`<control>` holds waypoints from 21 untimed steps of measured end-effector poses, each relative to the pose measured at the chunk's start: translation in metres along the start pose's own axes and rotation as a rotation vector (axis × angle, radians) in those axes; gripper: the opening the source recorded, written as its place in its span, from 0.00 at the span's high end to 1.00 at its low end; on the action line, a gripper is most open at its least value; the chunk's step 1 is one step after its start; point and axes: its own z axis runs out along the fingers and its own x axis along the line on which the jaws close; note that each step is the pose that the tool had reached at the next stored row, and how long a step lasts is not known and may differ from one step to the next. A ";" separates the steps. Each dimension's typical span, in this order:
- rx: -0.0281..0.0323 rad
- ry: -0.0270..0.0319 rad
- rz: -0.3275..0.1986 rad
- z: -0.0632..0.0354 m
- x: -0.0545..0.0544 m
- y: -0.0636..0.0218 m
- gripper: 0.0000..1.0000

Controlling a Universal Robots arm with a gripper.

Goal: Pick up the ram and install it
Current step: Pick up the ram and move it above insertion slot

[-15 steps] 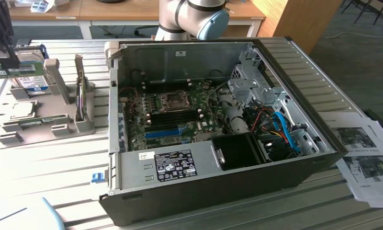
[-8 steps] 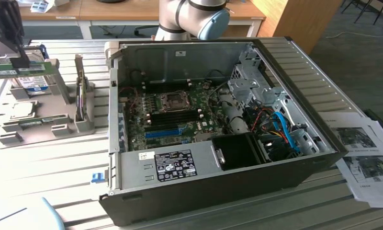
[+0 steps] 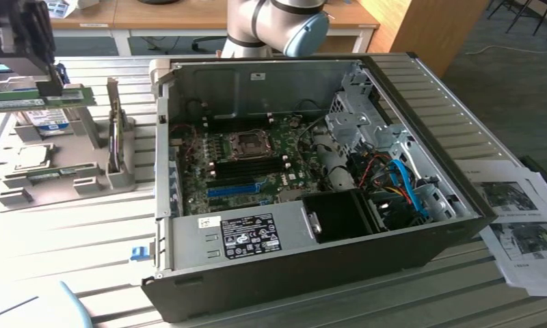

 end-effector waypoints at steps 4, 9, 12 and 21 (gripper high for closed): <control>-0.0002 -0.0003 0.000 -0.0006 0.001 -0.0106 0.89; -0.0004 -0.0010 0.000 -0.0013 0.002 -0.0243 0.89; -0.0004 -0.0016 0.000 -0.0017 0.002 -0.0326 0.89; -0.0007 -0.0046 0.000 -0.0032 0.004 -0.0598 0.89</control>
